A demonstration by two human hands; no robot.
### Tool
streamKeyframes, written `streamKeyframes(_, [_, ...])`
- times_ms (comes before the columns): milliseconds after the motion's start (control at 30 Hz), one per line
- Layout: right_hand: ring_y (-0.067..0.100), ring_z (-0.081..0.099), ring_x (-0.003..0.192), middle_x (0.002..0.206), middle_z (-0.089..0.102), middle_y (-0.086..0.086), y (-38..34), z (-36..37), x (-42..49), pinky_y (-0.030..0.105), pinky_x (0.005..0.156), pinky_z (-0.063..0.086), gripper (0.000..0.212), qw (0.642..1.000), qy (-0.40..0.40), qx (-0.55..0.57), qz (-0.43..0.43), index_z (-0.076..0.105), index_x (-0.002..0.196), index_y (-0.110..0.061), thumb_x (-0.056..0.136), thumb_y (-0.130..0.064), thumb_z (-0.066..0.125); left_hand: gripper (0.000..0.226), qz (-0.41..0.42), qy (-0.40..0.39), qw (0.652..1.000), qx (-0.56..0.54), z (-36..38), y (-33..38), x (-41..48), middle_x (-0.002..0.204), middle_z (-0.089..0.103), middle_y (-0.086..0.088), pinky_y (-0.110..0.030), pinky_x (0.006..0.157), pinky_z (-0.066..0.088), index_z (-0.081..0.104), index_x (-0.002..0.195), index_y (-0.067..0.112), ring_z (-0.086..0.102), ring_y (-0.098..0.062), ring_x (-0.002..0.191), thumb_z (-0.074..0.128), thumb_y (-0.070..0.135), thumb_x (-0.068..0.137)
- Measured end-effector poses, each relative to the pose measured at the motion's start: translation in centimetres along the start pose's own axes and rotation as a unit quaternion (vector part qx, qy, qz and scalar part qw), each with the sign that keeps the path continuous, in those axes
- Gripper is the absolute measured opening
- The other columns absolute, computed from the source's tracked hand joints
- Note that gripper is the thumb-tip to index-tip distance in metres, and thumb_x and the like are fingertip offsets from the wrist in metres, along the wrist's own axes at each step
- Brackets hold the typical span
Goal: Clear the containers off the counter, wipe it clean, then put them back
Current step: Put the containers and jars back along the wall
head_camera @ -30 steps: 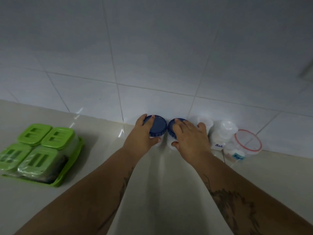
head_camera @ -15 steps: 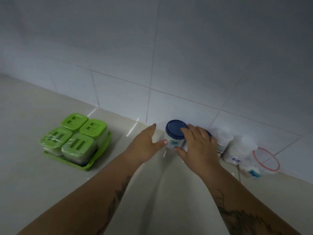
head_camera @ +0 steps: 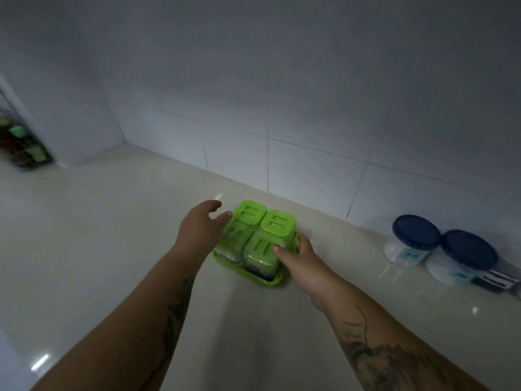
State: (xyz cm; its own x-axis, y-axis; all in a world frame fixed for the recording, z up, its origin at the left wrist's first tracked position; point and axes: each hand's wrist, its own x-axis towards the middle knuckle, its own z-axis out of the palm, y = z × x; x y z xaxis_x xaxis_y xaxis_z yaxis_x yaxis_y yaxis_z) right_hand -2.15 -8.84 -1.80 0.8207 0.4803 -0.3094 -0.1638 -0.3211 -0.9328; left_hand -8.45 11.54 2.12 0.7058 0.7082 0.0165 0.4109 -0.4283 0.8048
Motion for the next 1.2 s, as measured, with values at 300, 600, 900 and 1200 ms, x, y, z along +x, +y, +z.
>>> streamKeyframes(300, [0.019, 0.041, 0.136, 0.155, 0.032, -0.001, 4.8, 6.2, 4.2, 0.047, 0.111, 0.036, 0.100, 0.988, 0.111, 0.106, -0.004, 0.026, 0.145, -0.039, 0.058, -0.067, 0.068, 0.025, -0.165, -0.203, 0.952, -0.159, 1.2, -4.5, 0.4, 0.101, 0.068, 0.005, -0.025, 0.071, 0.047, 0.065, 0.102, 0.027, 0.062, -0.009, 0.085, 0.061, 0.047, 0.088])
streamKeyframes(600, [0.013, 0.013, 0.148, 0.163, -0.001, -0.004, 1.7, 1.3, 2.0, 0.038, 0.119, 0.020, 0.082, 0.987, 0.146, 0.034, -0.059, 0.017, 0.153, -0.040, 0.087, -0.043, 0.065, 0.027, -0.144, -0.190, 0.949, -0.205, 3.6, -1.1, 0.4, 0.093, 0.067, -0.004, -0.033, 0.074, 0.048, 0.069, 0.091, 0.019, 0.060, -0.016, 0.081, 0.068, 0.045, 0.082])
streamKeyframes(900, [0.008, 0.058, 0.116, 0.135, 0.057, -0.009, 3.4, -8.9, 1.3, 0.036, 0.103, 0.045, 0.067, 0.974, 0.201, 0.081, -0.072, 0.036, 0.142, -0.045, 0.084, -0.036, 0.069, 0.023, -0.120, -0.232, 0.937, -0.233, 12.9, 5.0, -1.9, 0.082, 0.063, 0.000, -0.036, 0.079, 0.049, 0.067, 0.079, 0.022, 0.056, -0.014, 0.074, 0.067, 0.044, 0.084])
streamKeyframes(1200, [0.009, 0.047, 0.128, 0.147, 0.044, -0.009, 5.3, -12.6, 2.8, 0.025, 0.104, 0.037, 0.072, 0.975, 0.203, 0.059, -0.063, 0.020, 0.153, -0.033, 0.094, -0.028, 0.061, 0.023, -0.080, -0.219, 0.950, -0.206, 17.7, 6.1, -2.0, 0.083, 0.069, 0.006, -0.034, 0.082, 0.053, 0.067, 0.078, 0.026, 0.065, -0.012, 0.082, 0.063, 0.047, 0.086])
